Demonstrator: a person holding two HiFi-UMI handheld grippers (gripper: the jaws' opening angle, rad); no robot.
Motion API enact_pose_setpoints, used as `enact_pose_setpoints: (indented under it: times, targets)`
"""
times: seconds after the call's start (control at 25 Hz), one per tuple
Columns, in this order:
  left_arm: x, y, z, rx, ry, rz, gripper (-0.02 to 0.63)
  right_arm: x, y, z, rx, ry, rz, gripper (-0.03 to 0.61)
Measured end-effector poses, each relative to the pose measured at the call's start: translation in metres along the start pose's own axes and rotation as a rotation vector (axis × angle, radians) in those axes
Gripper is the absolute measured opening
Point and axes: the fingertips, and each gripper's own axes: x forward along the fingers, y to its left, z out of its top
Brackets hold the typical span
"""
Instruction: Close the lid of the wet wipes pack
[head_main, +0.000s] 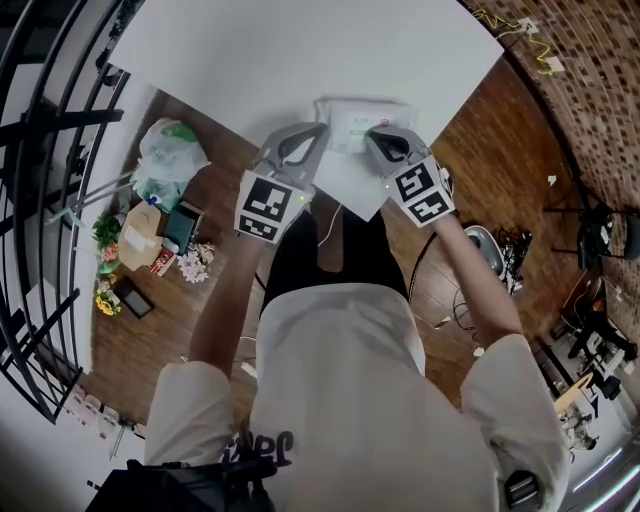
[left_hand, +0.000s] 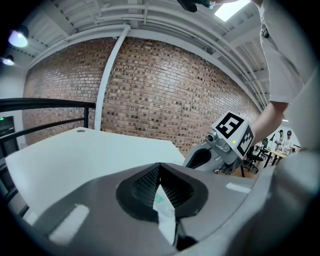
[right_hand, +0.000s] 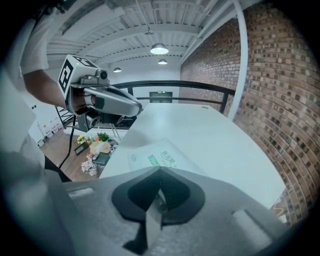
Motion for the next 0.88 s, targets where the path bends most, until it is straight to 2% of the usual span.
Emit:
enact_pose_setpoints:
  times: [0.32,0.56,0.72,0.88]
  targets:
    - [-0.009,0.001,0.007,0.006,-0.017,0.005,0.015,-0.003,-0.003,0.005,0.083,0.006,0.007,-0.009]
    - [-0.021,0.002,0.033,0.038,-0.065,0.009,0.015,-0.03,-0.01,0.039,0.075,-0.123,-0.09,-0.009]
    - [-0.034,-0.003,0.057,0.016,-0.111,0.005,0.015,-0.062,-0.015,0.063,0.101,-0.206,-0.15,-0.009]
    - [-0.051,-0.011,0.082,0.024,-0.176,-0.004,0.015,-0.104,-0.017,0.086,0.1,-0.308,-0.256,-0.009]
